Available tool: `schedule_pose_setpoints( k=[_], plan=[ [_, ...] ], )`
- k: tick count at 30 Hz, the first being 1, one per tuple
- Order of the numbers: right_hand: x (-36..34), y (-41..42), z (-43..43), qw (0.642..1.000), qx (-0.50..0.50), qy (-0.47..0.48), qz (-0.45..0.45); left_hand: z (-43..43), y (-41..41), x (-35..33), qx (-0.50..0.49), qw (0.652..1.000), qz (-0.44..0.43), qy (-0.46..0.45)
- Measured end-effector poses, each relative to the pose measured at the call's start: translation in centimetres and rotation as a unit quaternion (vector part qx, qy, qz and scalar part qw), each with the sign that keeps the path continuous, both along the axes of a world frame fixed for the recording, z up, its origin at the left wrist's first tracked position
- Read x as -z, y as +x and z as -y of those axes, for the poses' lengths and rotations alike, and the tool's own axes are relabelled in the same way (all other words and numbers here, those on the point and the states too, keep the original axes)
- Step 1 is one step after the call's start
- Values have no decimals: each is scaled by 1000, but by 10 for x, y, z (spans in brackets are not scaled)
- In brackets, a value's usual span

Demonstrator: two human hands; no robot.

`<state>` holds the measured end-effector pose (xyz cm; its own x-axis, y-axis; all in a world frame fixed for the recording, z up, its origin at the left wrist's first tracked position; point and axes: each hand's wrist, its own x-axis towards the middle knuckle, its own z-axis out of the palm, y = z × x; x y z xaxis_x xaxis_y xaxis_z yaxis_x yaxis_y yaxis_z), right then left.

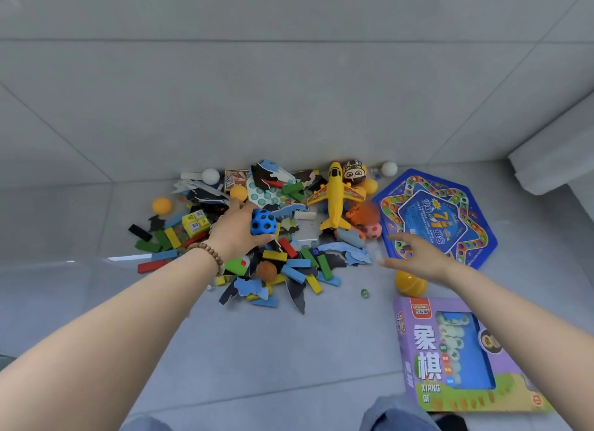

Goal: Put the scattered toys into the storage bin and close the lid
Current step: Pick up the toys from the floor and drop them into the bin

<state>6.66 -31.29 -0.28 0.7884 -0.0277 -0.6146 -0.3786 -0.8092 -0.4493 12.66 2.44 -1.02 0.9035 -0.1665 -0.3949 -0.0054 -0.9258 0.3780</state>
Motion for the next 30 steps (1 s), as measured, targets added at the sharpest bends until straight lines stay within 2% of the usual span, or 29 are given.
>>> schedule_pose_setpoints(
  k=[5, 9, 11, 15, 19, 21, 25, 30],
  plan=[
    [-2, -11, 24, 999, 29, -30, -6, 55, -4, -14, 35, 996, 42, -69],
    [15, -25, 43, 996, 56, -69, -33, 95, -12, -1, 11, 988, -50, -146],
    [26, -30, 47, 994, 72, -75, -34, 104, -15, 8, -13, 983, -67, -170],
    [46, -36, 42, 991, 110, -63, -34, 106, -13, 24, -27, 982, -71, -175],
    [59, -39, 31, 990, 122, -70, -9, 104, -14, 31, 1, 989, -74, -129],
    [60, -37, 27, 989, 142, -48, 2, 104, -15, 32, -19, 985, -92, -144],
    [47, -11, 20, 983, 169, 61, 41, 105, -11, 30, -31, 981, -97, -164],
    [37, 16, 4, 956, 230, 179, 43, 101, -6, 31, -77, 969, -111, -205]
  ],
)
